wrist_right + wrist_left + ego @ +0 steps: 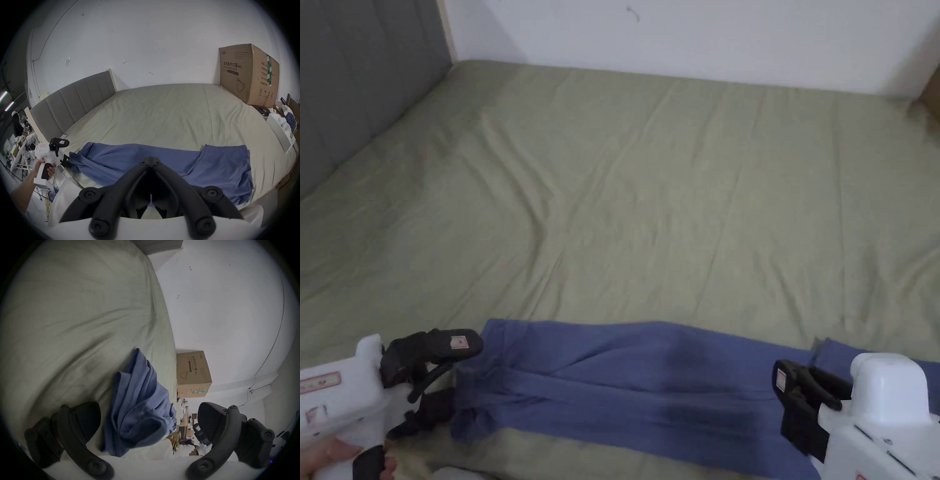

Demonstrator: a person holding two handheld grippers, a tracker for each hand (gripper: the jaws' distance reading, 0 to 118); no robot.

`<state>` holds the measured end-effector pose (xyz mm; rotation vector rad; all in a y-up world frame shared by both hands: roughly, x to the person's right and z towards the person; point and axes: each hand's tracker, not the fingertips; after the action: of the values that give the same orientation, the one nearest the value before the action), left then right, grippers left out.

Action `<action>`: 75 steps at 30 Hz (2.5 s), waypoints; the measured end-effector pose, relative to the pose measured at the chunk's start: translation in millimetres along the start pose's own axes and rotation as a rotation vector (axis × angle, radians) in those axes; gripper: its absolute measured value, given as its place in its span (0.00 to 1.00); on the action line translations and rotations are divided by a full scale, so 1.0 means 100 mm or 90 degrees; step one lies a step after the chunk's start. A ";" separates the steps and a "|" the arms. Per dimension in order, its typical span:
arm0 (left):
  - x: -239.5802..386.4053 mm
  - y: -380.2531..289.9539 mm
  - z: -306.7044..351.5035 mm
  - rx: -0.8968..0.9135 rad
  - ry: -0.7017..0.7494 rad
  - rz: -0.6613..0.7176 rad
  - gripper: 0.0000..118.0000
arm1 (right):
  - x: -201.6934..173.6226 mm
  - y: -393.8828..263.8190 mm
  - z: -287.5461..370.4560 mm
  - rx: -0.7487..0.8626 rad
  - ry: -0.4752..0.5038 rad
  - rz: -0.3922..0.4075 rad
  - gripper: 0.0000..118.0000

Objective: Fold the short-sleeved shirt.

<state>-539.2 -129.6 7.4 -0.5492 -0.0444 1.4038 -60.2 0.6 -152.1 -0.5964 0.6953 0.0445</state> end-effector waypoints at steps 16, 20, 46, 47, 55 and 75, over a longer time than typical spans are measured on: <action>0.48 0.06 -0.38 -0.102 0.159 -0.114 0.09 | 0.14 -0.02 0.06 -0.010 0.007 -0.014 0.00; 1.13 -0.19 -0.43 -0.070 0.196 -0.199 0.09 | 0.32 0.00 0.12 0.001 0.001 -0.047 0.00; 2.39 -1.45 -2.58 -0.262 0.222 -0.570 0.94 | 1.35 -0.28 0.48 0.004 -0.083 -0.183 0.00; 2.40 -1.38 -2.48 -0.245 0.237 -0.563 0.94 | 1.35 -0.28 0.47 0.004 -0.081 -0.188 0.00; 1.99 -1.21 -2.34 -0.191 0.373 -0.495 0.00 | 1.33 -0.27 0.42 0.002 -0.065 -0.191 0.00; 2.16 -2.33 -3.18 -0.382 0.190 -0.450 0.00 | 1.47 -0.28 0.51 0.007 -0.071 -0.198 0.00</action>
<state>-173.9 -48.7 -242.4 -1.1083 -0.3902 0.5895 90.1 -18.3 -197.2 -0.6798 0.4888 -0.2134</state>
